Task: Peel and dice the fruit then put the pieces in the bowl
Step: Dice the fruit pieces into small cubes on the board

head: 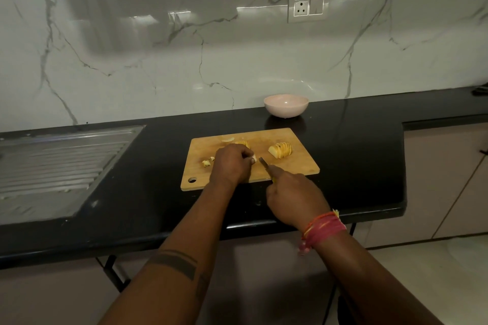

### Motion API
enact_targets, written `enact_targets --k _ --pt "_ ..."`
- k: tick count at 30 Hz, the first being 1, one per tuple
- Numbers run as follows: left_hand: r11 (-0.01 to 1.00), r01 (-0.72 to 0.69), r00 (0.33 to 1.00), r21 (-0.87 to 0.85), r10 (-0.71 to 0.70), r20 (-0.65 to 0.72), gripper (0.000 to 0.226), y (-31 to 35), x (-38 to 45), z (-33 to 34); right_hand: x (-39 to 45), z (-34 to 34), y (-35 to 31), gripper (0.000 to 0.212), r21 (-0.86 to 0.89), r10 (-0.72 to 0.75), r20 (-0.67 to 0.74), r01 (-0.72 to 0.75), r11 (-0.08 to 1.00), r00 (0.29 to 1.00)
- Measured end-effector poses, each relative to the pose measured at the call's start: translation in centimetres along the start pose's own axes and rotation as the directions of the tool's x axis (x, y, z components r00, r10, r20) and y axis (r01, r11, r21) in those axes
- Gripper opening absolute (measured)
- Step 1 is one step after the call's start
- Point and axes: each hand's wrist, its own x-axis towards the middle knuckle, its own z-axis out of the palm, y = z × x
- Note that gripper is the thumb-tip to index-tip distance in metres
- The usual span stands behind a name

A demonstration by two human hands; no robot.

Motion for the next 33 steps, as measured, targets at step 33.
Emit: enact_targets --k 33 --pt "0.999 0.017 0.999 0.036 -0.016 -0.032 0.015 0.0 0.1 0.8 0.6 0.7 -1.4 0.059 -0.083 0.025 0.041 -0.022 0.996 0.999"
